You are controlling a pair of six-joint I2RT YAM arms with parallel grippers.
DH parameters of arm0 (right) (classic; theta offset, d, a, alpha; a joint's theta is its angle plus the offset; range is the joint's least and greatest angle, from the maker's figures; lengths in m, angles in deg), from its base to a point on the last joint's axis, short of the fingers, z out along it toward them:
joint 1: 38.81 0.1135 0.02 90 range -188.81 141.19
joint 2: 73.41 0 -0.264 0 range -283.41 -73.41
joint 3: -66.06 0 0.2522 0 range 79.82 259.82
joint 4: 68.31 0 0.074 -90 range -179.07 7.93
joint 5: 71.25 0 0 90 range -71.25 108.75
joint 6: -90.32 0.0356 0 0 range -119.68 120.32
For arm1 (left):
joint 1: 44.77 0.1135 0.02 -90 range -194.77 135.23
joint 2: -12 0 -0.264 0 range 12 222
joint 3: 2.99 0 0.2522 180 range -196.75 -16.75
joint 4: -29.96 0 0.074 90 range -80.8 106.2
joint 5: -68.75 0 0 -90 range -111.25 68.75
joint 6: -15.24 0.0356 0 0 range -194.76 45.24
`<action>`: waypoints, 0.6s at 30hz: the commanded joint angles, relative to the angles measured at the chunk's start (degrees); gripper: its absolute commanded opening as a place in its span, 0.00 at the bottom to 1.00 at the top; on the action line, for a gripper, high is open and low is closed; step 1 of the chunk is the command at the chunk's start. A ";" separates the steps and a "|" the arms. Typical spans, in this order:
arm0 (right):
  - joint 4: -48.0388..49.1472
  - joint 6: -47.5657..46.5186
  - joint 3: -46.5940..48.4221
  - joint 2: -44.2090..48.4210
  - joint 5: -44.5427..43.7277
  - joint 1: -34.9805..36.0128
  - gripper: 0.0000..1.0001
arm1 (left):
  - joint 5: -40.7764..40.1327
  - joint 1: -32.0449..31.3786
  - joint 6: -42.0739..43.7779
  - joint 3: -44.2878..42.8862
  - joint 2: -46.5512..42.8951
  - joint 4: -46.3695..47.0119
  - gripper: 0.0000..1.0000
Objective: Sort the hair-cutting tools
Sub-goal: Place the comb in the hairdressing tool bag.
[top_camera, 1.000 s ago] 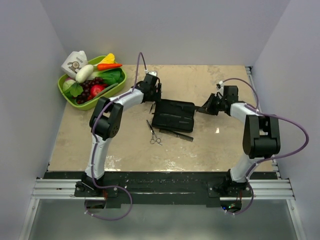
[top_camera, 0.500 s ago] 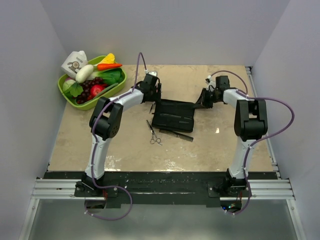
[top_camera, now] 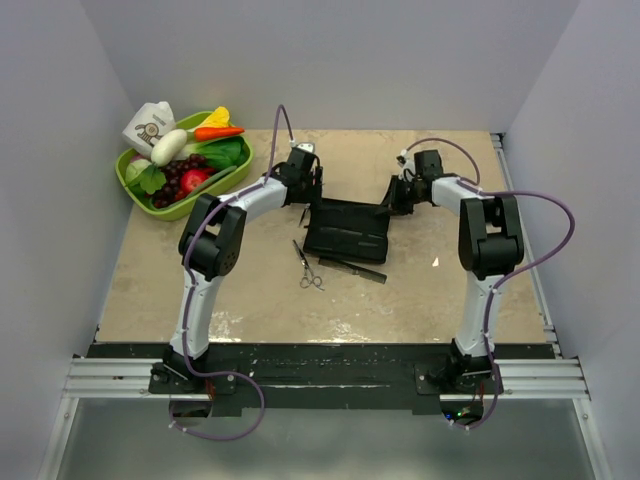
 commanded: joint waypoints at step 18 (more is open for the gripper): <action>0.99 5.20 -6.35 11.44 -17.07 3.74 0.75 | 1.45 -1.85 2.33 2.61 0.04 -10.82 0.73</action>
